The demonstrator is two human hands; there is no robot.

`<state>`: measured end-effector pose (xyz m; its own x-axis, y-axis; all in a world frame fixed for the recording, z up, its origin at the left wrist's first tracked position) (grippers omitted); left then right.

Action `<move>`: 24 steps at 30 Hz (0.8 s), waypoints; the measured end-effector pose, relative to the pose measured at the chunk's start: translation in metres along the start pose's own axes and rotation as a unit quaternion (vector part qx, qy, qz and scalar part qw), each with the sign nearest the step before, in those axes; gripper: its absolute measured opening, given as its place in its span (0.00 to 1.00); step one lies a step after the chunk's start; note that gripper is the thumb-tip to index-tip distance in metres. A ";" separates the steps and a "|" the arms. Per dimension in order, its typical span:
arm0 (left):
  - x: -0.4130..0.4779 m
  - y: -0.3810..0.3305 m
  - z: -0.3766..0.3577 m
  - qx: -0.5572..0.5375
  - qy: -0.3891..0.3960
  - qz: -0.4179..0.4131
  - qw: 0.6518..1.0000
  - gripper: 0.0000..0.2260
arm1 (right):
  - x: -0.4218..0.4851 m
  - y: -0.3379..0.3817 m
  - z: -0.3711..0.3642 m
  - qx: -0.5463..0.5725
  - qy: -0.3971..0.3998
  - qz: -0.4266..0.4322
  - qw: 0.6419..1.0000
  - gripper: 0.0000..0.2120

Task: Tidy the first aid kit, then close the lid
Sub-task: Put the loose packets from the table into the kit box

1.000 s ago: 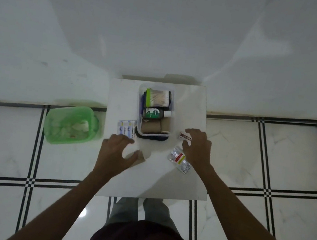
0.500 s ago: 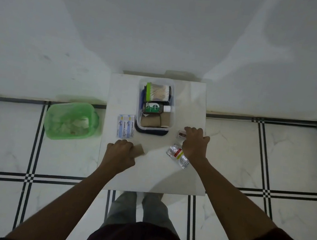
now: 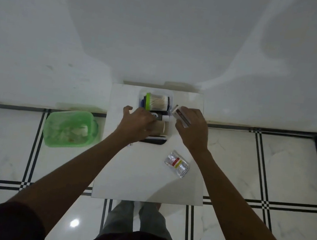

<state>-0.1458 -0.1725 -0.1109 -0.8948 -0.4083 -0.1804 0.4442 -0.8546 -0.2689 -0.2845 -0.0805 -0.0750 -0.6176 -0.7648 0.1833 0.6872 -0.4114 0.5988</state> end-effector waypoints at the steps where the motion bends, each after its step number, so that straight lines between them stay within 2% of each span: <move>1: 0.005 -0.002 -0.008 0.008 0.041 -0.001 0.999 0.12 | 0.005 0.009 -0.002 0.011 0.009 0.015 1.000 0.16; 3: 0.011 -0.001 -0.019 -0.005 0.078 0.004 0.997 0.10 | 0.013 0.024 -0.013 0.027 0.048 0.036 0.998 0.16; 7: 0.005 0.009 -0.028 -0.050 0.040 -0.007 0.998 0.10 | 0.017 0.044 -0.061 -0.021 0.158 0.072 0.985 0.12; 9: -0.007 0.015 -0.026 -0.079 -0.030 -0.015 0.996 0.08 | 0.014 0.054 -0.086 -0.067 0.194 0.129 0.970 0.09; 12: -0.042 0.019 -0.016 -0.116 -0.161 -0.030 0.980 0.05 | 0.007 0.056 -0.106 -0.038 0.241 0.149 0.958 0.13; 14: -0.065 0.026 -0.013 -0.132 -0.226 0.001 0.965 0.07 | 0.002 0.058 -0.109 -0.019 0.260 0.143 0.955 0.10; 16: -0.080 0.046 -0.017 -0.182 -0.257 0.064 0.947 0.10 | 0.001 0.054 -0.115 0.008 0.268 0.127 0.955 0.10; 17: -0.084 0.056 -0.023 -0.201 -0.248 0.092 0.943 0.13 | 0.001 0.054 -0.115 0.020 0.282 0.114 0.952 0.11; 21: -0.077 0.077 -0.062 -0.198 -0.101 0.140 0.965 0.25 | -0.004 0.057 -0.115 0.026 0.324 0.115 0.939 0.13; 23: -0.072 0.082 -0.076 -0.172 -0.043 0.128 0.976 0.31 | -0.001 0.053 -0.103 0.021 0.285 0.099 0.953 0.12; 24: -0.069 0.084 -0.081 -0.159 -0.017 0.119 0.980 0.33 | 0.002 0.048 -0.092 0.024 0.238 0.077 0.968 0.12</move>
<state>-0.0436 -0.1903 -0.1974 -0.7625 -0.5994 -0.2437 0.6275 -0.5932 -0.5044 -0.2175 -0.1471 -0.1182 -0.2553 -0.9616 -0.1006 0.7309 -0.2601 0.6310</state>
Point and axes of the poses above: each hand's wrist, its own x-axis towards the middle knuckle, its own z-axis out of the back of the hand, y = z × x, the point moved 10 cm from there along x, towards the middle knuckle, and after that the axes turned 7 degrees about -z, right-handed, at the moved point
